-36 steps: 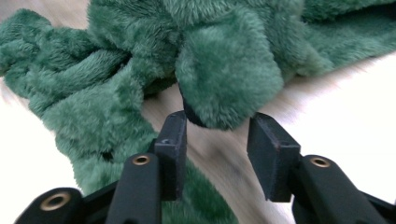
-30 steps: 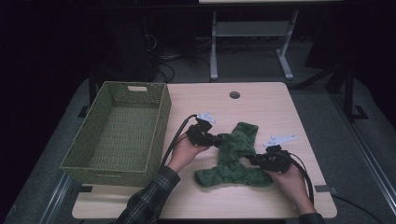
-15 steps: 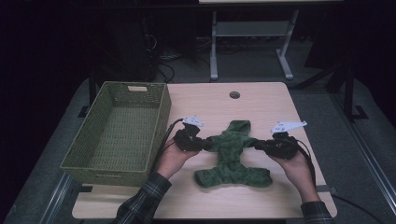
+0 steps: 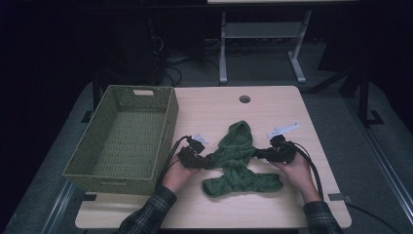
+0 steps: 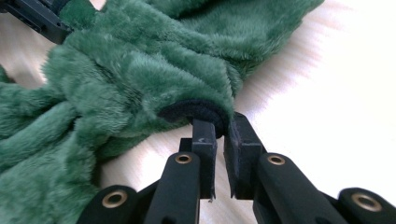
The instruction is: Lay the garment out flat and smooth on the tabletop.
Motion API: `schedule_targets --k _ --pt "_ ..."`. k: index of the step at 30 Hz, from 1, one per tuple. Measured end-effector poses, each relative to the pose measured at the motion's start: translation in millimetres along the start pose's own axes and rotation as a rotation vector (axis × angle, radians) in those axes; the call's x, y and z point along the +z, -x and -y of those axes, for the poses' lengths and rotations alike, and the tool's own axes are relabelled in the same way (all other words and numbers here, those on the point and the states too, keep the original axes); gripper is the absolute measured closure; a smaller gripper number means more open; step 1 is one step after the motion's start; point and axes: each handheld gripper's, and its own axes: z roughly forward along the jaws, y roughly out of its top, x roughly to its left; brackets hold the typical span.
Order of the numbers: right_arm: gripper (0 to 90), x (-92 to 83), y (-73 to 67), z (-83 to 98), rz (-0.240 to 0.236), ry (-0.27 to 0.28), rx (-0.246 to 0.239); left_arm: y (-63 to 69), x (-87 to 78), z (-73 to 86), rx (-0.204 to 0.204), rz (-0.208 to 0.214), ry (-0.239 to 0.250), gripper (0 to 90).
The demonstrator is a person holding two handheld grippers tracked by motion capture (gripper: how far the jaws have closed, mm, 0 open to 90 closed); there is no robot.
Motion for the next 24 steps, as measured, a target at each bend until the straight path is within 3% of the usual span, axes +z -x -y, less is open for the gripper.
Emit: schedule_targets --k 2,3,5,8,9,11,16,20,24 --pt "80.9 3.7 1.1 1.5 0.001 -0.009 0.000 1.0 0.4 -0.7 0.005 -0.009 -0.004 80.7" --pt "72.1 4.3 0.8 2.1 -0.009 -0.019 0.006 1.2 -0.9 -1.2 0.015 -0.018 -0.004 71.5" --pt "68.2 3.2 0.4 1.9 -0.001 -0.022 0.000 4.4 -5.0 -3.3 0.006 -0.024 0.008 66.3" --pt "61.8 -8.0 -2.5 -0.1 0.018 -0.008 -0.006 10.3 -18.1 -9.5 0.033 -0.046 0.023 56.2" --pt "61.8 -14.8 -2.9 -1.3 0.026 0.020 -0.013 12.8 -22.7 -12.4 0.041 -0.051 0.035 54.0" --pt "61.8 -27.1 -5.6 -5.3 0.016 0.081 -0.001 16.1 -31.4 -19.0 0.058 -0.045 0.056 52.7" --pt "60.9 -30.8 -4.5 -19.9 0.025 0.085 0.003 13.1 -38.6 -39.3 0.068 -0.052 0.101 52.7" --pt "60.6 -29.0 -1.1 -37.5 0.038 0.085 -0.018 3.8 -35.7 -57.5 0.051 -0.059 0.125 52.6" --pt "60.8 -27.7 4.6 -53.8 0.055 0.102 -0.011 -8.4 -26.0 -74.0 0.062 -0.073 0.118 52.8"
